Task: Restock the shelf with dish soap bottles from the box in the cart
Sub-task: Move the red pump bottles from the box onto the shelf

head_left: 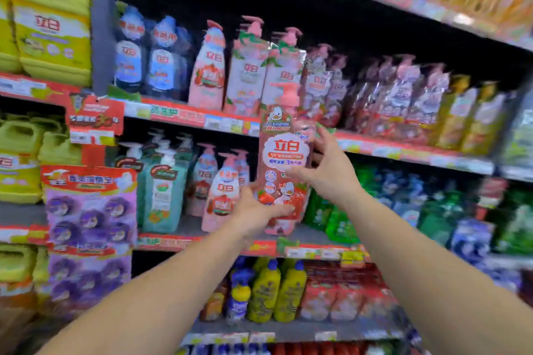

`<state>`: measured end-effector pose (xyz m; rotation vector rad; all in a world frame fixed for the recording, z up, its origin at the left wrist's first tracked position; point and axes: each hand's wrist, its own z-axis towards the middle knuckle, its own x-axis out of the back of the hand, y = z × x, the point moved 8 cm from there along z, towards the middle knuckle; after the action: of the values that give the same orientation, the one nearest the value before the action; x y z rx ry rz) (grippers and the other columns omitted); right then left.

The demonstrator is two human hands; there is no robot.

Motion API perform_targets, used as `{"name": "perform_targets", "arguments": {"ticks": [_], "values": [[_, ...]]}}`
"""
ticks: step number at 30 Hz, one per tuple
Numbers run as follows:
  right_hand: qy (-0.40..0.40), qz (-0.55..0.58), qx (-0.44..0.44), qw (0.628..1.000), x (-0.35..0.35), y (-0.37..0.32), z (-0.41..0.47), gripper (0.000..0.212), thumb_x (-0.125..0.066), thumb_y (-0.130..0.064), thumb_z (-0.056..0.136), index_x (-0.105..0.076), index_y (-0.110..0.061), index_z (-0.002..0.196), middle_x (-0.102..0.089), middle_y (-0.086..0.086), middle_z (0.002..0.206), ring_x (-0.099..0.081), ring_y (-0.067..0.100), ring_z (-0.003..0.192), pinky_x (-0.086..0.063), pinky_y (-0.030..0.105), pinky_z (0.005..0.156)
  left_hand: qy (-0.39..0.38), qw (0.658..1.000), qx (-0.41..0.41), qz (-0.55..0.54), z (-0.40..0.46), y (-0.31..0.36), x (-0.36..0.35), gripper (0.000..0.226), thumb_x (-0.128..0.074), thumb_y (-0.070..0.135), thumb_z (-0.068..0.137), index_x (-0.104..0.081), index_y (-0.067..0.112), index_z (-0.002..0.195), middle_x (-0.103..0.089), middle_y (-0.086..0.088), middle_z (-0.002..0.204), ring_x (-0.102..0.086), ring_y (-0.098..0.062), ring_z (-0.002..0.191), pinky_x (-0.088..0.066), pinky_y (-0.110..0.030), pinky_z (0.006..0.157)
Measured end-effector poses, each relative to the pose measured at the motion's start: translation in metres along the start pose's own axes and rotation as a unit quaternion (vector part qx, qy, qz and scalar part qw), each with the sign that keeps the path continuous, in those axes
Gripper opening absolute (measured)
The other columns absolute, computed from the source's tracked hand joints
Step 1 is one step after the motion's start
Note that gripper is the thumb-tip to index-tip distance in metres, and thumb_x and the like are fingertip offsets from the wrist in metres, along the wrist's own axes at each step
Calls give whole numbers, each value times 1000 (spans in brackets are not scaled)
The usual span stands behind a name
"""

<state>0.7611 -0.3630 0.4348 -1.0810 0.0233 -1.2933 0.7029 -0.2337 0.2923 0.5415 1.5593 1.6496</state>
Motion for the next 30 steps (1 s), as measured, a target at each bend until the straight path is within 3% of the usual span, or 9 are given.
{"name": "perform_targets", "arguments": {"ticks": [4, 6, 9, 12, 14, 17, 21, 26, 30], "values": [[48, -21, 5, 999, 67, 22, 5, 93, -85, -31, 71, -33, -24, 147, -52, -20, 123, -54, 4, 112, -47, 31, 95, -24, 999, -19, 8, 15, 26, -74, 91, -96, 21, 52, -42, 17, 126, -67, -4, 110, -67, -21, 99, -57, -40, 81], [61, -18, 2, 998, 89, 33, 12, 93, -85, -34, 69, -31, -29, 145, -56, -18, 126, -58, 9, 113, -49, 36, 96, -37, 999, -27, 9, 27, 36, -101, 84, -93, 15, 59, -42, 20, 126, -67, -4, 112, -67, -20, 98, -55, -37, 76], [71, 10, -4, 997, 111, 49, 26, 99, -86, -27, 69, -26, -32, 146, -57, -25, 111, -57, 5, 110, -47, 32, 95, -50, 997, -41, 36, 44, 51, -132, 82, -93, 15, 59, -45, 19, 125, -69, -5, 109, -69, -23, 96, -54, -34, 68], [96, 33, -6, 995, 133, 61, 46, 94, -87, -23, 69, -30, -28, 144, -62, -14, 120, -57, 6, 110, -44, 24, 89, -50, 995, -62, 58, 67, 69, -150, 87, -95, 16, 55, -48, 18, 128, -71, -5, 107, -71, -27, 95, -60, -44, 78], [113, 40, -11, 993, 149, 69, 67, 88, -87, -23, 68, -34, -35, 137, -65, -13, 118, -61, 6, 107, -49, 28, 91, -47, 992, -91, 79, 86, 86, -161, 81, -93, 16, 59, -50, 17, 127, -71, -3, 106, -71, -23, 94, -60, -44, 81], [125, 47, -1, 991, 168, 74, 104, 75, -88, -21, 68, -41, -40, 123, -69, -14, 104, -66, 7, 97, -56, 41, 89, -50, 980, -135, 140, 115, 117, -179, 71, -91, 25, 63, -52, 20, 122, -69, 5, 105, -66, -10, 88, -55, -28, 71], [145, 35, 39, 988, 187, 73, 150, 95, -86, -21, 70, -29, -30, 146, -59, -21, 104, -58, -5, 94, -50, 23, 81, -42, 954, -186, 233, 164, 151, -199, 53, -90, 38, 62, -61, 27, 104, -68, 12, 98, -65, -11, 94, -53, -30, 88], [170, -3, 53, 984, 190, 102, 203, 101, -89, -29, 64, -30, -26, 146, -60, -9, 130, -57, 11, 119, -47, 38, 103, -8, 916, -182, 356, 231, 159, -215, 70, -85, 58, 58, -61, 18, 111, -67, 5, 104, -63, -19, 94, -53, -37, 88], [150, 15, 36, 988, 175, 145, 238, 118, -87, -50, 51, -23, -32, 149, -56, -10, 136, -55, 14, 124, -46, 44, 104, 30, 877, -150, 455, 264, 149, -218, 65, -84, 58, 60, -62, 12, 99, -67, -3, 94, -63, -24, 86, -52, -33, 73]]}}
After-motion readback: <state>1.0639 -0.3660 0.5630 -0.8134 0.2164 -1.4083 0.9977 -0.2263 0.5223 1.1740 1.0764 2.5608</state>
